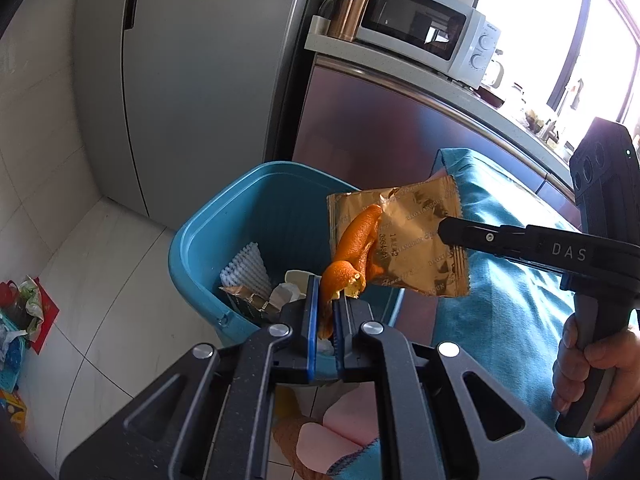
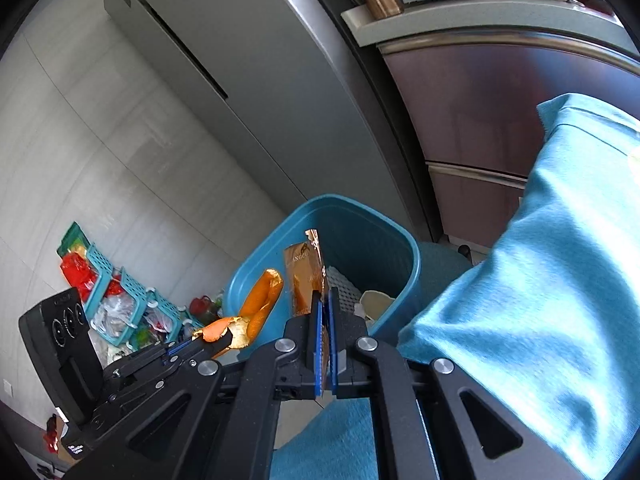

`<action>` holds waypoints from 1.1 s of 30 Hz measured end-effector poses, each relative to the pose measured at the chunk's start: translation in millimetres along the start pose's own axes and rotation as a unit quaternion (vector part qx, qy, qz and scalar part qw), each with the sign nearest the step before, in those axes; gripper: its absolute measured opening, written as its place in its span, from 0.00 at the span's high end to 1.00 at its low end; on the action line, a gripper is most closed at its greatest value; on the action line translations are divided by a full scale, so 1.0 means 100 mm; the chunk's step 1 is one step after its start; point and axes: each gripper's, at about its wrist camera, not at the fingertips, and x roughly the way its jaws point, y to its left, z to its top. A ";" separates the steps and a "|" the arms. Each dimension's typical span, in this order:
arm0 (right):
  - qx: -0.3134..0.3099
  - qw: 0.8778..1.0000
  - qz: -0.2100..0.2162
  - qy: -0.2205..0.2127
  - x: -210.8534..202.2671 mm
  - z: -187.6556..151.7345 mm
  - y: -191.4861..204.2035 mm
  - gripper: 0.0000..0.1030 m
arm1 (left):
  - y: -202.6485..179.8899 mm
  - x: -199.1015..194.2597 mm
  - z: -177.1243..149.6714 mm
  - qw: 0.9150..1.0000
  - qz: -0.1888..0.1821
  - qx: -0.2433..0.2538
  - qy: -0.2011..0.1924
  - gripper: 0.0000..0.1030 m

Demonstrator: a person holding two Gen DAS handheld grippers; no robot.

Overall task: Collect trash
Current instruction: 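Carry the orange peel and gold wrapper to the teal bin and open both tools, then withdraw both open tools from the bin toward the table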

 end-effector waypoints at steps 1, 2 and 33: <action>-0.001 1.000 -0.002 0.004 0.03 0.00 0.01 0.98 | 0.00 0.03 0.00 1.000 0.000 -0.002 0.003 0.93; -0.003 1.000 -0.004 0.010 0.07 0.00 0.02 0.97 | 0.01 0.06 0.00 1.000 0.000 -0.003 0.006 0.93; -0.043 0.998 -0.001 -0.039 -0.68 -0.32 0.03 0.65 | -0.40 0.05 -0.13 0.998 -0.057 0.036 -0.012 0.64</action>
